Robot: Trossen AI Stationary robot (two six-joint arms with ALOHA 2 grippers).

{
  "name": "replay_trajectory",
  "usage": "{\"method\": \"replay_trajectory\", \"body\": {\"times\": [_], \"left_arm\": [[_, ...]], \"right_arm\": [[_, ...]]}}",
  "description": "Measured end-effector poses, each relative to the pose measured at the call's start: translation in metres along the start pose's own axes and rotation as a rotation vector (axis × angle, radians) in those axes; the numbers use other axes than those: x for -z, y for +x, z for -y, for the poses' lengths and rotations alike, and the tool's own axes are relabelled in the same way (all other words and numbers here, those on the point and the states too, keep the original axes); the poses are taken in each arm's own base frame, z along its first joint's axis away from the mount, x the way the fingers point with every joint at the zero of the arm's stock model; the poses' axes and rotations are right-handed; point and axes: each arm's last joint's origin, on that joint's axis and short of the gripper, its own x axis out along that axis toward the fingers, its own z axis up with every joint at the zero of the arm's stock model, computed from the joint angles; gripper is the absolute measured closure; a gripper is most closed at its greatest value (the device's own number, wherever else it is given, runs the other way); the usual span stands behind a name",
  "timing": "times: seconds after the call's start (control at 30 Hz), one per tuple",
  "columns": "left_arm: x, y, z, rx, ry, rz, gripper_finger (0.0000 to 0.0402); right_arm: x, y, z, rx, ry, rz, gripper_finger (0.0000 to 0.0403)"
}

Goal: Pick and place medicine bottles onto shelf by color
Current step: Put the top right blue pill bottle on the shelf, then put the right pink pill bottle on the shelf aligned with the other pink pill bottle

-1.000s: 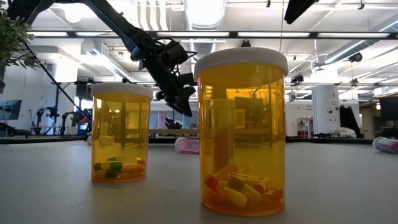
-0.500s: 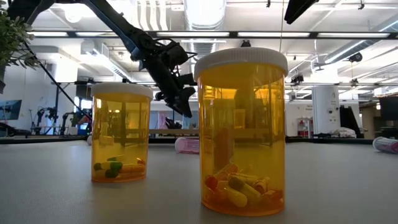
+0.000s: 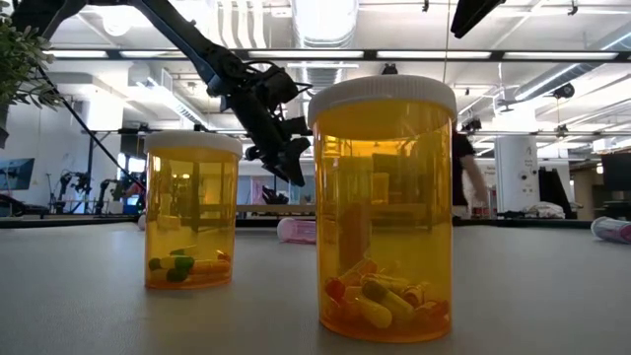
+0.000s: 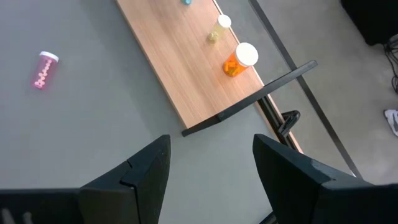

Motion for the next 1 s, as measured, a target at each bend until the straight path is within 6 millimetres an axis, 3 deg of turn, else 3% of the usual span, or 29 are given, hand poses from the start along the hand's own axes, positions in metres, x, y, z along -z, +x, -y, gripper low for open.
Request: {"method": "replay_trajectory", "body": {"times": [0.2,0.6,1.0], "left_arm": [[0.000,0.000,0.000,0.000,-0.003,0.000,0.0267],[-0.001,-0.002,0.000,-0.001,-0.003,0.006,0.0219],[-0.015,-0.029,-0.003,-0.009,-0.004,0.081,0.0218]], "right_arm": [[0.000,0.000,0.000,0.000,0.000,0.000,0.0184],[0.000,0.000,0.000,0.000,0.000,0.000,0.0184],[0.000,0.000,0.000,0.000,0.000,0.000,0.0184]]}}
